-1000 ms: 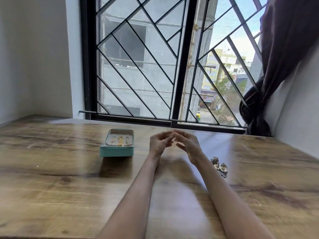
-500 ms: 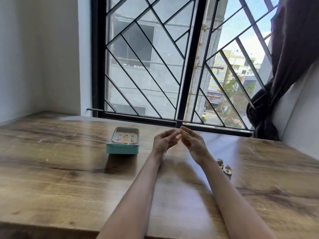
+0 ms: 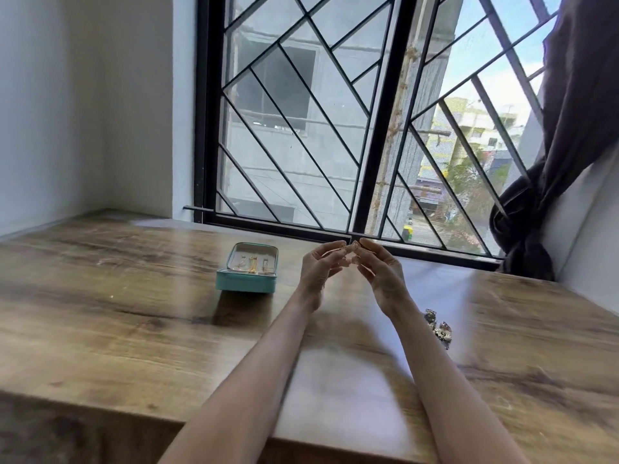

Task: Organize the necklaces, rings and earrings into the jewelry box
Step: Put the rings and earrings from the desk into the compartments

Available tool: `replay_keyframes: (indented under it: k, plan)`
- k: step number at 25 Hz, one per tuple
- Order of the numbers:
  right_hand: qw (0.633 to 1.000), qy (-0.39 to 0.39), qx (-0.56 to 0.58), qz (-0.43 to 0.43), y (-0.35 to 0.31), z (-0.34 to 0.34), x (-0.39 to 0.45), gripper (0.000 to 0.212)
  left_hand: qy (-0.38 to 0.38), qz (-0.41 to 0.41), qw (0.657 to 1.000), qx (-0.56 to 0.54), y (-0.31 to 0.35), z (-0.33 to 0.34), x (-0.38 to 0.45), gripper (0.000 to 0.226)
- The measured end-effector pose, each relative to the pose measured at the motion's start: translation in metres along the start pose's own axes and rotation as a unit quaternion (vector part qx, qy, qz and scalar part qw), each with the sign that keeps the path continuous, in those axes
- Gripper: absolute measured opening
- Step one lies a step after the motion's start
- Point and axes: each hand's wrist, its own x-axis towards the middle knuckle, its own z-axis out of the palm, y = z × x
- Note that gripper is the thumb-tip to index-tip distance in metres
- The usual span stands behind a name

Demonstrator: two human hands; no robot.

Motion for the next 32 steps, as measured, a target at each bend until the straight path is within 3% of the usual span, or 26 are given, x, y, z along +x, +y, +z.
replay_keyframes:
  k: [5, 8, 16, 25, 32]
  plan:
    - [0.996, -0.063, -0.039, -0.053, 0.003, 0.05, -0.004, 0.025, 0.024, 0.04, 0.995, 0.085, 0.053, -0.033, 0.005, 0.013]
    - [0.995, -0.057, -0.026, -0.073, 0.007, 0.095, 0.001, 0.027, 0.044, 0.06, 0.99, 0.116, 0.088, -0.063, 0.005, 0.013]
    - [0.996, 0.006, -0.085, 0.034, 0.036, 0.168, -0.007, 0.022, 0.117, 0.02, 0.953, 0.279, 0.124, -0.139, -0.01, 0.012]
    - [0.989, 0.048, -0.132, 0.048, 0.047, 0.165, -0.015, 0.028, 0.123, -0.011, 0.968, 0.219, 0.103, -0.149, -0.03, 0.028]
    - [0.968, -0.004, -0.248, 0.042, 0.045, 0.168, -0.023, 0.027, 0.13, -0.032, 0.974, 0.181, 0.093, -0.15, -0.041, 0.014]
